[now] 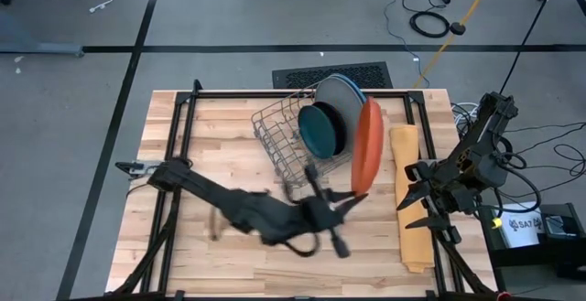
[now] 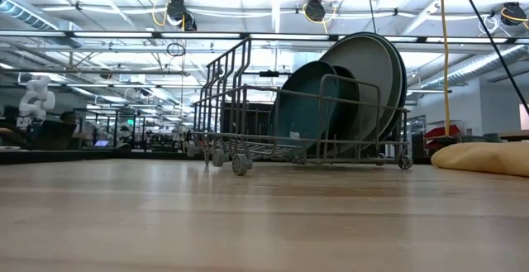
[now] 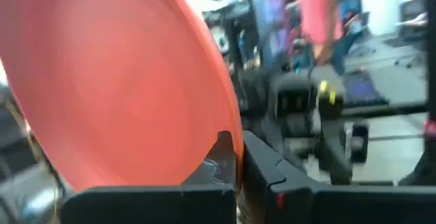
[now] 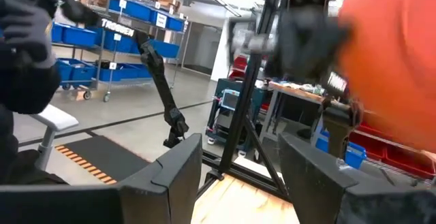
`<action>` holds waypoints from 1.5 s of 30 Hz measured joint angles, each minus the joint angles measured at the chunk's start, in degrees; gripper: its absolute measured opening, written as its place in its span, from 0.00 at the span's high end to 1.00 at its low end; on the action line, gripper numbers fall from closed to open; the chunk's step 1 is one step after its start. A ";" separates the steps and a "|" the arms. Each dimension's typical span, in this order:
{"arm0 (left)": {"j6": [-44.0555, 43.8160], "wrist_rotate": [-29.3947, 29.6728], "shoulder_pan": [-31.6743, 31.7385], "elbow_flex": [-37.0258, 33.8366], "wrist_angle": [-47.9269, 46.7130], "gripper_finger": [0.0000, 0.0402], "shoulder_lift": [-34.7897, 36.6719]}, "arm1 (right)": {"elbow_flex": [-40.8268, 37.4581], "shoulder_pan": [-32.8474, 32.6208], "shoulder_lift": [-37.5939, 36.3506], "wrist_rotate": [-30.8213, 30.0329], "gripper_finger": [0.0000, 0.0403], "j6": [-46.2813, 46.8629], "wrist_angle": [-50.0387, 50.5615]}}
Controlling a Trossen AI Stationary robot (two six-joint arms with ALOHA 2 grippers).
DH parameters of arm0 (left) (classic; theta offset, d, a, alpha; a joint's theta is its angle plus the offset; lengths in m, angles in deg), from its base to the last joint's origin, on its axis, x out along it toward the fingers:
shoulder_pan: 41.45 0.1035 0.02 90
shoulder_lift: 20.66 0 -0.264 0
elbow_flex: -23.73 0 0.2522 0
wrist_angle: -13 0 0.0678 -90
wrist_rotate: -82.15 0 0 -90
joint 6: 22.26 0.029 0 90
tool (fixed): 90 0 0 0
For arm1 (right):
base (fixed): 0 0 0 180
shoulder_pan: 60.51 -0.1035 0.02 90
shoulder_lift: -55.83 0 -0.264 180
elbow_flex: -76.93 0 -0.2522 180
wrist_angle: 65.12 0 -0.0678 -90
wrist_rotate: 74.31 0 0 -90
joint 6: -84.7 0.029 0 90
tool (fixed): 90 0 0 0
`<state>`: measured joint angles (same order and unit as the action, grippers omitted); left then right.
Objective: Sort dishes
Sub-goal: Put the orange plate into the dish rack
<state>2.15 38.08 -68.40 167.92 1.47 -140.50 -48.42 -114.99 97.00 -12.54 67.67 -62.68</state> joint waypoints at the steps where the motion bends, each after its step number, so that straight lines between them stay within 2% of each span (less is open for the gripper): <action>1: 1.52 -1.23 -0.31 0.08 0.03 1.00 1.29 | 0.00 0.00 0.00 -0.02 0.54 -0.04 -0.12; 5: 3.44 -9.58 -0.64 0.15 -5.39 1.00 6.07 | 0.00 0.00 -0.01 -0.04 0.54 -0.12 -0.70; 11: 5.17 -11.02 1.37 0.04 -16.54 1.00 12.40 | 0.00 0.00 -0.01 -0.05 0.54 -0.14 -0.93; 16: 4.46 -17.08 4.84 -1.38 -21.04 1.00 17.22 | 0.00 0.00 0.00 -0.05 0.54 -0.01 -0.99; 20: 3.69 -24.90 8.14 -8.84 -19.11 1.00 23.04 | 0.00 0.01 0.00 -0.29 0.54 0.00 -1.02; 24: 0.24 -26.88 11.81 -23.01 -9.87 1.00 31.73 | 0.00 0.00 -0.02 -0.28 0.54 0.01 -0.92; 29: -9.39 -26.66 15.79 -45.80 7.55 1.00 40.05 | 0.00 0.00 -0.02 -0.28 0.54 -0.10 -0.86; 32: -17.63 -23.59 17.45 -57.64 20.56 1.00 41.01 | 0.00 0.02 -0.02 -0.29 0.54 -0.46 -0.86; 35: -30.20 -18.71 18.77 -66.04 30.67 1.00 39.26 | 0.00 0.00 -0.02 -0.26 0.54 -1.05 -0.86; 38: -43.48 -12.81 19.20 -70.39 34.22 1.00 35.69 | 0.00 0.00 -0.02 -0.26 0.54 -1.23 -0.84; 45: -70.11 -7.00 19.64 -70.86 34.22 1.00 28.73 | 0.00 0.00 0.00 -0.26 0.54 -1.87 -0.33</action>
<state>-67.96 31.08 -48.76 97.06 35.68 -111.77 -48.42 -114.99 97.00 -12.80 65.80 -63.01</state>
